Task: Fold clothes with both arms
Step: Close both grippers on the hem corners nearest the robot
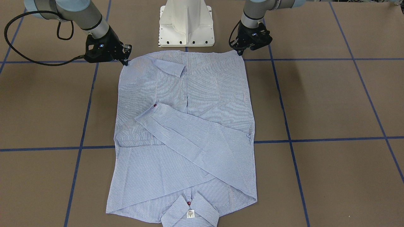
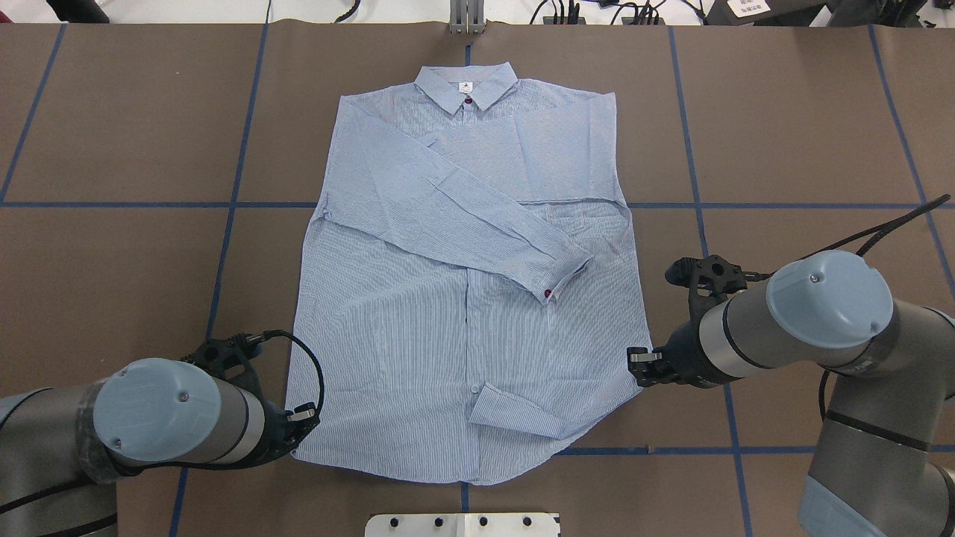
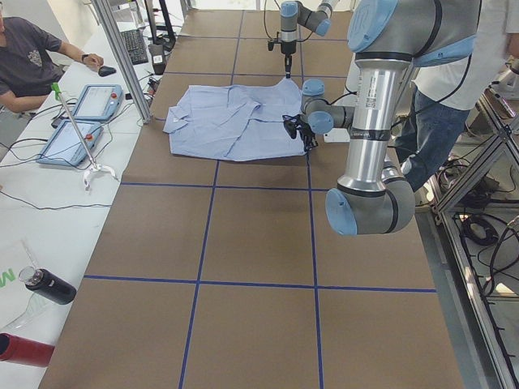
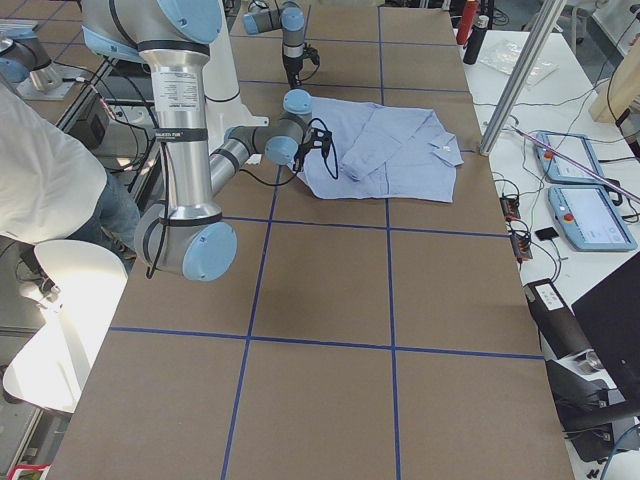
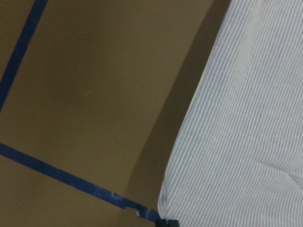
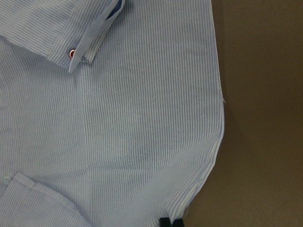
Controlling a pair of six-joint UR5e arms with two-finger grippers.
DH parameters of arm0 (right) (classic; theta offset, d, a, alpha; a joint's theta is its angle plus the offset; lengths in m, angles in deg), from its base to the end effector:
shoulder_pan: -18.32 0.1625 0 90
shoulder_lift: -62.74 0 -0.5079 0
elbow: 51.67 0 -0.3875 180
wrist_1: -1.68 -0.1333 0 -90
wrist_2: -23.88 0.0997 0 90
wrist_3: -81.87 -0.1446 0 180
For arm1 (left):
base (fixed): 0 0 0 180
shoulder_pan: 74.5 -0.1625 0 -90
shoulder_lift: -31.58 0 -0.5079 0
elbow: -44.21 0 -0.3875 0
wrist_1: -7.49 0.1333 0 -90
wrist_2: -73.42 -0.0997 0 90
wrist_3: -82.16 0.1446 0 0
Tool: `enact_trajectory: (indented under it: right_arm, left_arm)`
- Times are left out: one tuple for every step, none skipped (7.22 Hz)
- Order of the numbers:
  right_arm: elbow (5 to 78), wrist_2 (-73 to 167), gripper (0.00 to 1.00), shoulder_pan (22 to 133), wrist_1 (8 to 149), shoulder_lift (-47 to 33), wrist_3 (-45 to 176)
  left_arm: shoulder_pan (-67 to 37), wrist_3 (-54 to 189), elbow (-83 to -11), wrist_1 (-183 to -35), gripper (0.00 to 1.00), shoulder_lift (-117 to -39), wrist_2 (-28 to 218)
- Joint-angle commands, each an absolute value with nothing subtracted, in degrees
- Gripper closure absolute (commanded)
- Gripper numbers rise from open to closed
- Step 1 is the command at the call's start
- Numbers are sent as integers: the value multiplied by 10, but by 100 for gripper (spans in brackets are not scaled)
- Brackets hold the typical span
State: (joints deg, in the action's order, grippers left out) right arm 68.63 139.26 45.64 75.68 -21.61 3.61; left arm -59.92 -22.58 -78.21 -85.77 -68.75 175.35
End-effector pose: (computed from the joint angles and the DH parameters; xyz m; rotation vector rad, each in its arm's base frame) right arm -0.4364 -0.3057 0.4425 -0.0901 -0.9761 0.0490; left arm 0.5030 -0.2377 0.4257 -0.1994 0.8052 -0.3987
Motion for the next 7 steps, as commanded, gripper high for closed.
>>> enact_trajectory:
  right_arm:
    - [696,1415,100,463,756,-221,36]
    - [706,1440,100,466,756,-223,36]
    - [719,1460,100,471,756,-226,36]
    - [735,1479,100,473,755,-235,36]
    - [745,1505,100,477,755,-237,36]
    - [748,1535,100,482,755,-239,36]
    - [748,1564,100,487,755,-244,36]
  left_arm:
    - [-600,-225,-792,-843,100,-688,1754]
    - [-605,-222,-804,-817,100,-689,1755]
    - [-620,-215,-830,-778,100,-688,1754]
    - [-637,-207,-860,-722,100,-691,1755]
    - [-639,-191,-887,-686,100,-693,1756]
    - [-644,-189,-895,-681,100,-693,1762]
    - [-667,-187,-896,-671,100,-694,1763]
